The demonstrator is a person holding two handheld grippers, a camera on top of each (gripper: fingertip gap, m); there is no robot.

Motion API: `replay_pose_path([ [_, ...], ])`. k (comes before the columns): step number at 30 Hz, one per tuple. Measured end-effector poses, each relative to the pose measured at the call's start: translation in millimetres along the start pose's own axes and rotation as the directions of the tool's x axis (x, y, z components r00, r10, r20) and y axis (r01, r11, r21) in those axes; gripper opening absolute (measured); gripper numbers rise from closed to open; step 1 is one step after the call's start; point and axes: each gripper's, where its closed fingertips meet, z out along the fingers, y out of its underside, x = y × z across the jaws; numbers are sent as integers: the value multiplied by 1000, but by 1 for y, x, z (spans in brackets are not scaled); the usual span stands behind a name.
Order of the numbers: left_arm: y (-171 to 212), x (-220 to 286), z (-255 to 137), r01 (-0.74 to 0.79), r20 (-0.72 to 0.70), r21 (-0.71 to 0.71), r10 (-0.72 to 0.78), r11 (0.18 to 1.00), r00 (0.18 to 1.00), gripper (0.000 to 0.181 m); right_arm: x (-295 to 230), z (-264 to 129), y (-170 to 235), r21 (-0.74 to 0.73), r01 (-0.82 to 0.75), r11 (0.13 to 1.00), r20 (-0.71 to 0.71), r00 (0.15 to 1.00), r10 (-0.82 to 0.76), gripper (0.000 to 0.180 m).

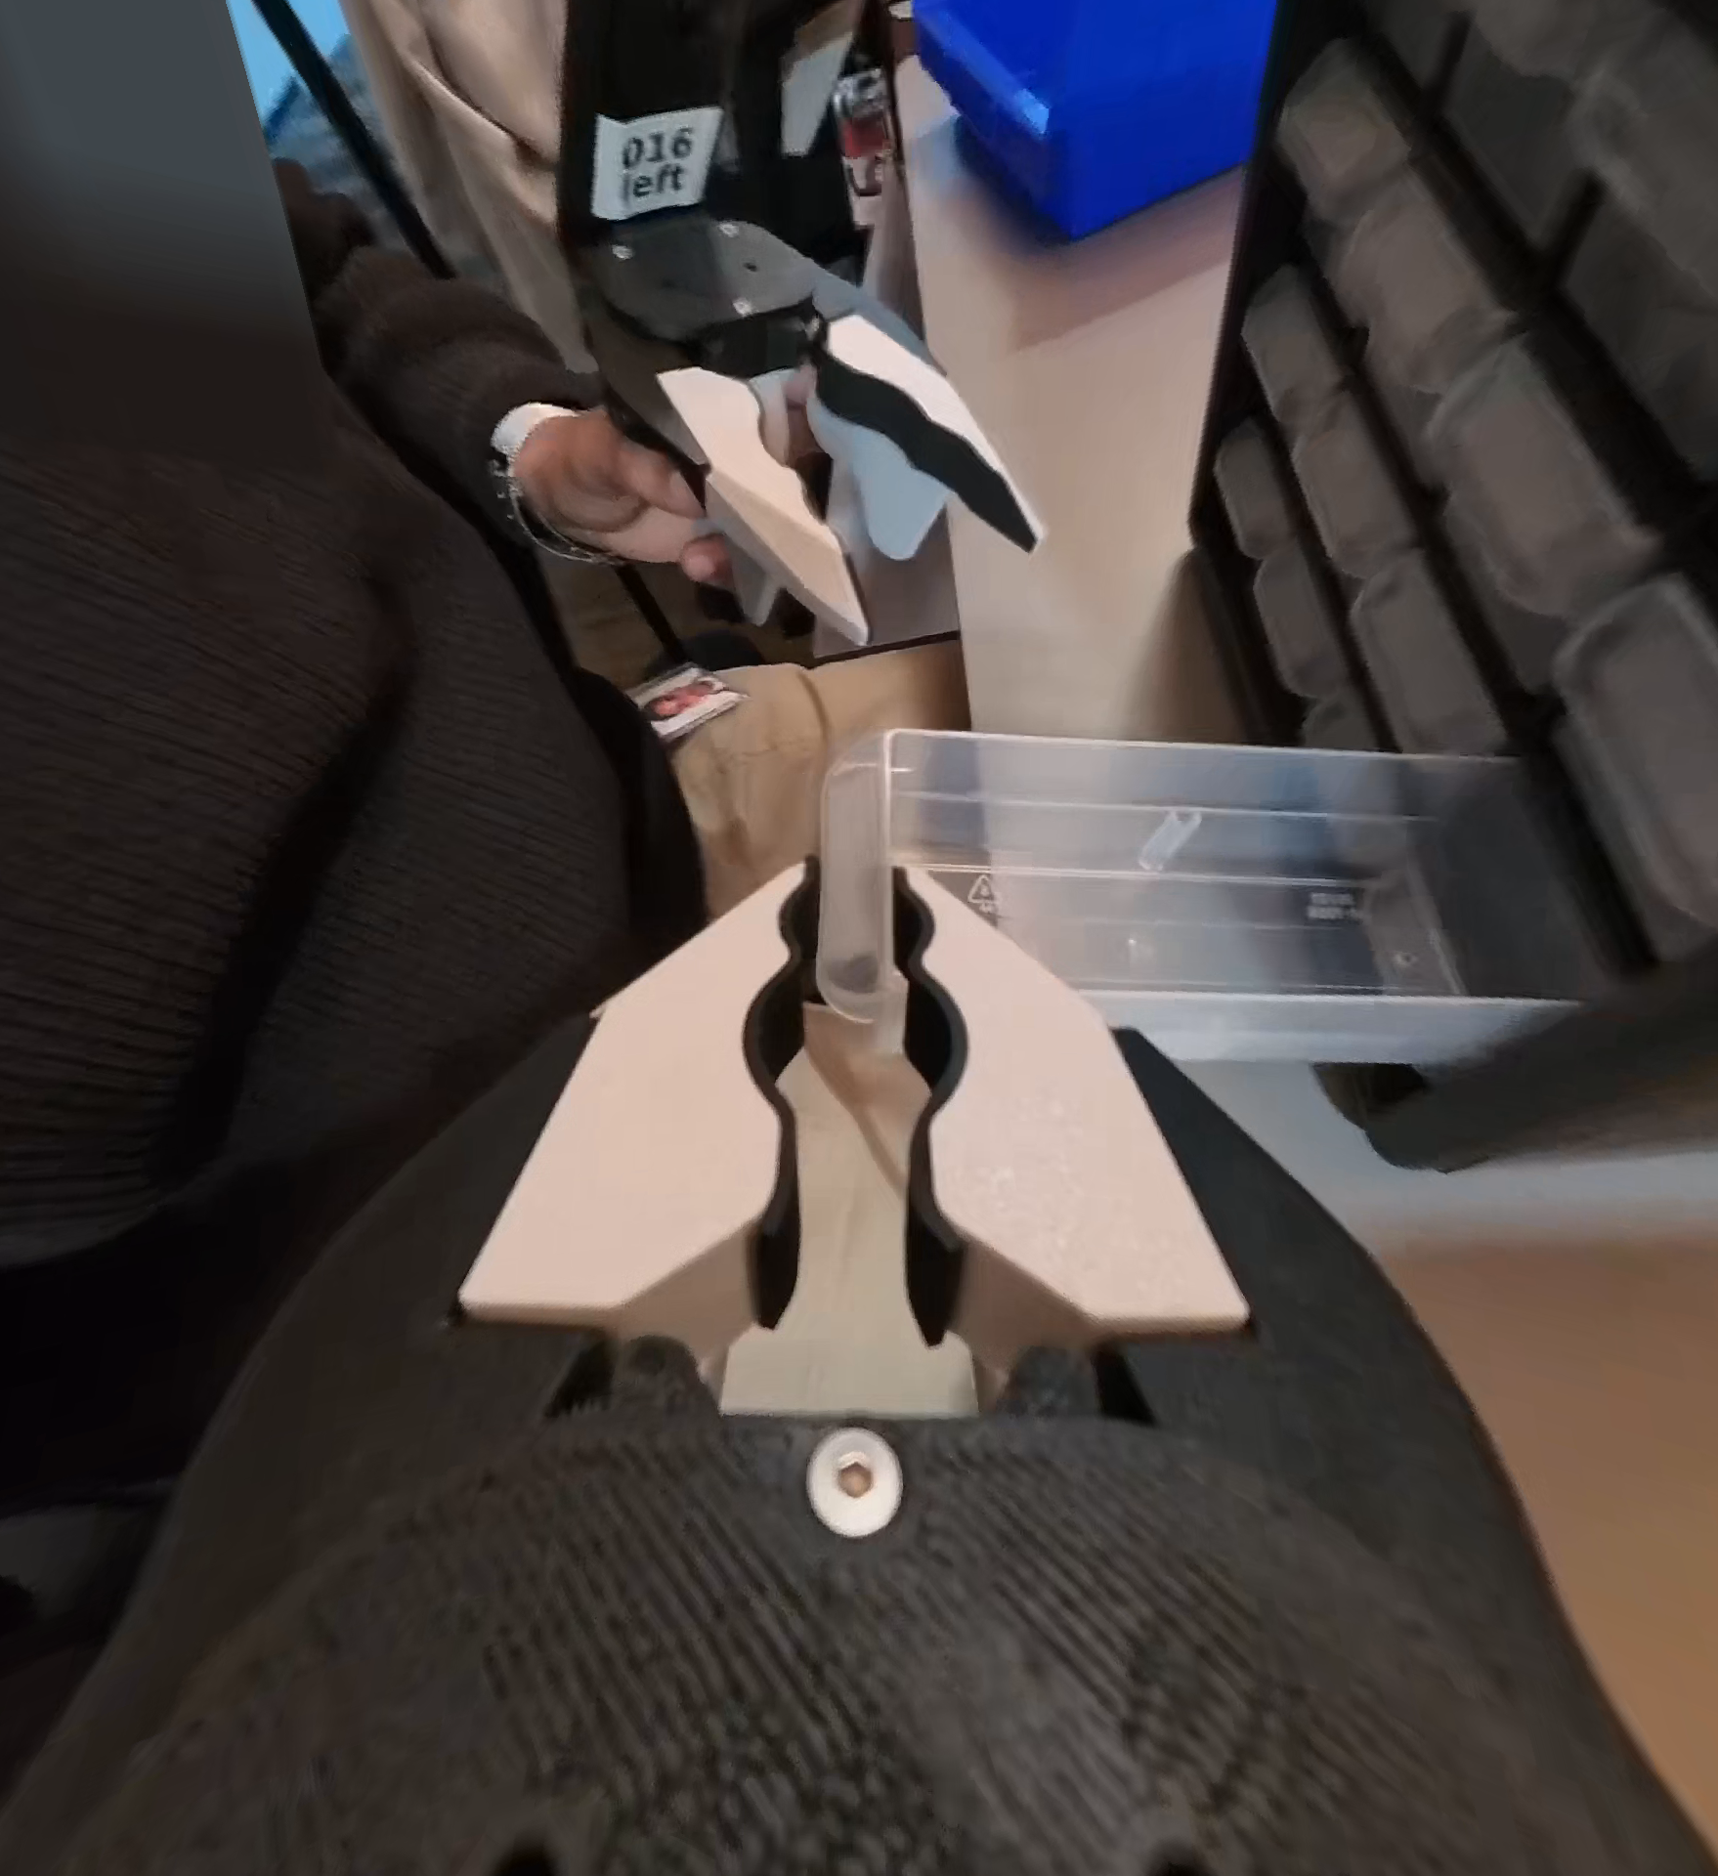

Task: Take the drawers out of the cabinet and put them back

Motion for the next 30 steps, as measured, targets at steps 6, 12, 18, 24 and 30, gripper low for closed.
replay_pose_path([
  [6,6,3,4,12,-22,-23,-12,1000,1000,62,12,5,3,37,20,999,-9,1000,-20,12],
  [12,8,1,4,24,-25,-30,-25,999,999,62,47,17,32,-107,88,990,-249,962,-112,16],
  [18,8,-2,4,37,-25,-32,-37,999,999,62,48,12,25,-63,144,988,-326,932,-157,46],
  [24,10,-7,5,61,-27,-40,-62,997,998,62,10,15,13,78,137,987,-112,985,-128,5],
  [30,12,-10,7,80,-25,-45,-81,996,996,62,30,42,47,-148,94,985,-187,975,-121,0],
])
